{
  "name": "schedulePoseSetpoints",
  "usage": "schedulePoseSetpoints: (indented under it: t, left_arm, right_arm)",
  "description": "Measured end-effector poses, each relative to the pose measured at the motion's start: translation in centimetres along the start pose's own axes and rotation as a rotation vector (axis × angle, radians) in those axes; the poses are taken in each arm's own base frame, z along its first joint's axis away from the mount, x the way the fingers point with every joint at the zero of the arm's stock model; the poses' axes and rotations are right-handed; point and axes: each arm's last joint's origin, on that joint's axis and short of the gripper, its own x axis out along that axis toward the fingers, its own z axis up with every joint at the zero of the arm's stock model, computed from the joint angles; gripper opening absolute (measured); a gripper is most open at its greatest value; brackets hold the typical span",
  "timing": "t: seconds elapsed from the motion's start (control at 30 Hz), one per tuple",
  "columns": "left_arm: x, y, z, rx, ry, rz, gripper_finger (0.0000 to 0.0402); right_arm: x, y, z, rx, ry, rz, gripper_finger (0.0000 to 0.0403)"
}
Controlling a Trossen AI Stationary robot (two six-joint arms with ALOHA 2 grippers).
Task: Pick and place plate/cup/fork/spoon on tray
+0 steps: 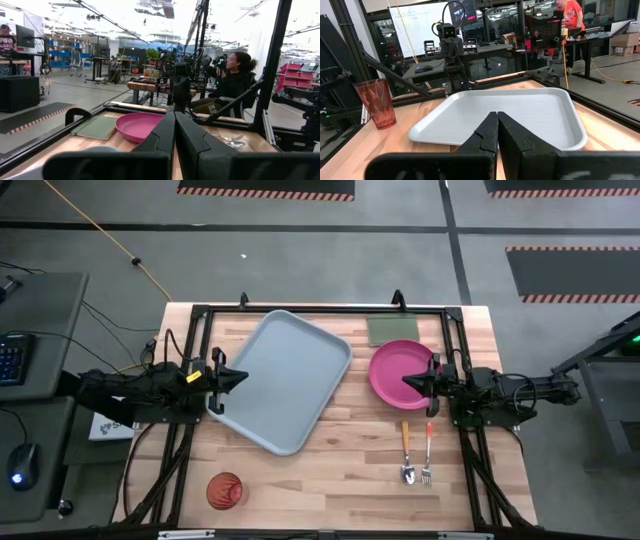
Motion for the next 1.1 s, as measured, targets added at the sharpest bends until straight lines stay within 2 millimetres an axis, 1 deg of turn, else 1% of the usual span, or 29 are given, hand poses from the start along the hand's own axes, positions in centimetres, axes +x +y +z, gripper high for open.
schedulePoseSetpoints:
  t: [0.8, 0.87, 0.93, 1.0, 1.1]
  left_arm:
    - [0.0, 0.0, 0.0, 0.001, 0.0, 0.0, 0.0003]
    - [0.0, 0.0, 0.0, 0.0, 0.0, 0.0, 0.0003]
    - [0.0, 0.0, -0.01, 0.001, 0.0, 0.0, 0.0003]
    - [0.0, 0.0, -0.01, 0.0, 0.0, 0.0, 0.0003]
    - [0.0, 0.0, -0.01, 0.001, 0.0, 0.0, 0.0003]
  right_arm:
    - [0.0, 0.0, 0.01, -0.001, 0.0, 0.0, 0.0002]
    - [0.0, -0.06, 0.02, -0.097, -0.002, -0.014, 0.0002]
    - [0.01, -0.16, 0.07, -0.267, -0.004, -0.044, 0.0002]
    - [0.01, -0.22, 0.09, -0.388, -0.002, -0.06, 0.0002]
    - [0.01, -0.22, 0.09, -0.472, 0.001, -0.06, 0.0002]
